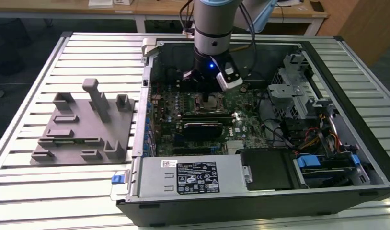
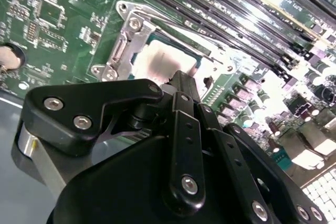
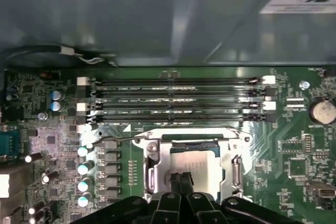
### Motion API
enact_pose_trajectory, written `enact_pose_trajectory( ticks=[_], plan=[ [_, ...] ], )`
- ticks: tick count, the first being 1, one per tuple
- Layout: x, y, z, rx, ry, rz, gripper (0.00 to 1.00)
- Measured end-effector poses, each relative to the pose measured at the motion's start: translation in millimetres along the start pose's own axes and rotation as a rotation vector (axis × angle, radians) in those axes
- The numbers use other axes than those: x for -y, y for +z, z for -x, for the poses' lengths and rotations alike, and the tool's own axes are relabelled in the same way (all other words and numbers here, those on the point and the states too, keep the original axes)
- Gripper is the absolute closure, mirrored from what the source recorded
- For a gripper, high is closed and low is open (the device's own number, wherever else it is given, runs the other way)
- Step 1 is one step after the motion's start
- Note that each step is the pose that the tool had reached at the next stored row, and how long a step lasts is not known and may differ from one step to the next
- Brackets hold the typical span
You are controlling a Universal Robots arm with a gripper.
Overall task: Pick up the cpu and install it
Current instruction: 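Close the cpu cover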
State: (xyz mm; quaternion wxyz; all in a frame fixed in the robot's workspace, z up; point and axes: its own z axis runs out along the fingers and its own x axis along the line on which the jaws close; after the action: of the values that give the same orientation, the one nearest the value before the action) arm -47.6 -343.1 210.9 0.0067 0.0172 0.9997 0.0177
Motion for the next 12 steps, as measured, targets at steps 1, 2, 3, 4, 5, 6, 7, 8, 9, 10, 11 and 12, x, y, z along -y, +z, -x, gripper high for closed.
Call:
enact_pose_trajectory(
  ticks=[1, 2, 3, 4, 5, 6, 7, 8, 9, 10, 11, 12],
  plan=[
    [0.0, 0.3, -1.5, 0.0000, 0.000, 0.0001, 0.89],
    [0.1, 0.6, -3.0, 0.0000, 0.000, 0.0001, 0.89],
    [0.2, 1.1, -4.3, 0.0000, -0.001, 0.0000, 0.89],
    [0.3, 1.7, -5.7, -0.0001, -0.001, 0.0000, 0.89],
    [0.4, 2.4, -7.3, -0.0001, -0.001, -0.0001, 0.89],
    [0.4, 3.0, -8.6, -0.0001, -0.001, 0.0000, 0.89],
    [0.5, 3.9, -9.8, 0.0000, -0.002, 0.0001, 0.89],
    [0.5, 4.8, -10.7, -0.0001, -0.002, 0.0001, 0.89],
    [0.6, 5.5, -11.6, -0.0001, -0.003, 0.0001, 0.89],
    [0.7, 6.2, -12.4, -0.0001, -0.003, 0.0000, 0.89],
    [0.7, 6.9, -13.2, -0.0002, -0.003, 0.0000, 0.89],
    [0.8, 7.8, -13.9, -0.0001, -0.003, 0.0001, 0.89]
  ],
)
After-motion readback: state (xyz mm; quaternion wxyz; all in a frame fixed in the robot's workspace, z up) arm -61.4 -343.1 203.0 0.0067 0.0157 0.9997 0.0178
